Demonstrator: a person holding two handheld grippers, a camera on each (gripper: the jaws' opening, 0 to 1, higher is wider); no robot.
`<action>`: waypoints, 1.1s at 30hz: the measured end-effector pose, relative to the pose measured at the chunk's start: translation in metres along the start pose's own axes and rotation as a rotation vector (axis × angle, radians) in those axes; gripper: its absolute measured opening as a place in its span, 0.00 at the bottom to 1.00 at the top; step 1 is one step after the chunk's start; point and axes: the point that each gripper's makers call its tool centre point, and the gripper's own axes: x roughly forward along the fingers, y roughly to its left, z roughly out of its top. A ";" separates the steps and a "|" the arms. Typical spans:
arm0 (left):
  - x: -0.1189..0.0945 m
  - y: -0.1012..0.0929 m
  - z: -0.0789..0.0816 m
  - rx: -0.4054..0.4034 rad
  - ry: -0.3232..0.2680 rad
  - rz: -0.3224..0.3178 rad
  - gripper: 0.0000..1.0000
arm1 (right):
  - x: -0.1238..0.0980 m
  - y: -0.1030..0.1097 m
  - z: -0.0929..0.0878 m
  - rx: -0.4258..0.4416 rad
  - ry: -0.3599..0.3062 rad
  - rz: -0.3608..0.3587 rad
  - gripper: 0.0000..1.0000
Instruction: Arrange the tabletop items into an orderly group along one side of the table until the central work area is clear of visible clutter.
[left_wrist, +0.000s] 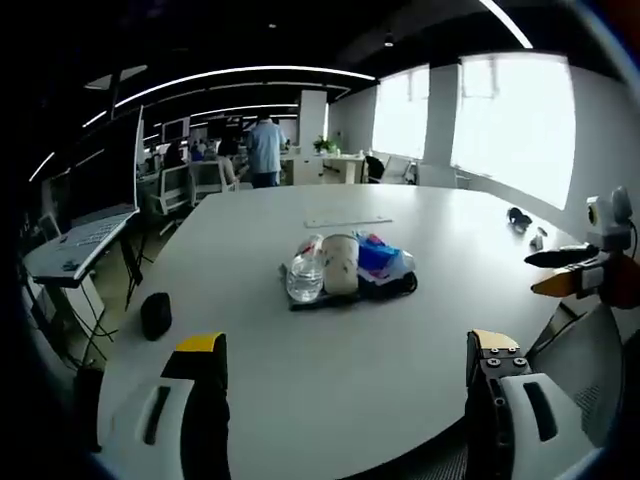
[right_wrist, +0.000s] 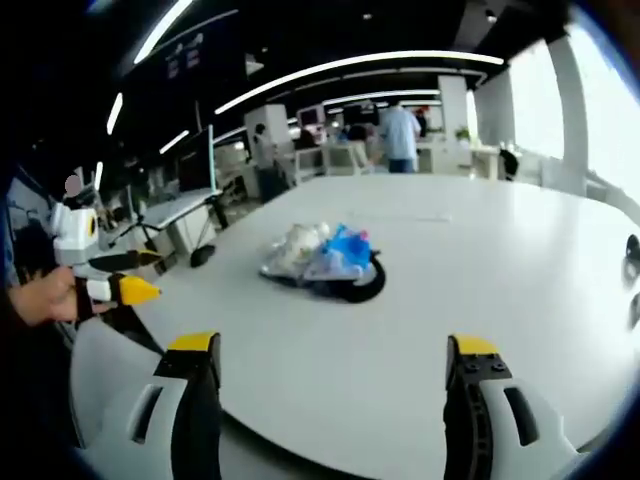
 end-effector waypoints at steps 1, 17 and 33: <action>0.000 0.000 0.000 -0.001 0.000 0.001 0.98 | 0.000 0.000 0.000 0.001 0.001 0.001 0.91; 0.000 -0.002 0.003 0.005 -0.001 0.004 0.98 | 0.000 0.000 0.000 -0.005 0.000 0.008 0.90; 0.003 -0.008 -0.003 0.004 0.021 -0.008 0.98 | 0.000 -0.001 -0.003 0.002 0.011 0.010 0.89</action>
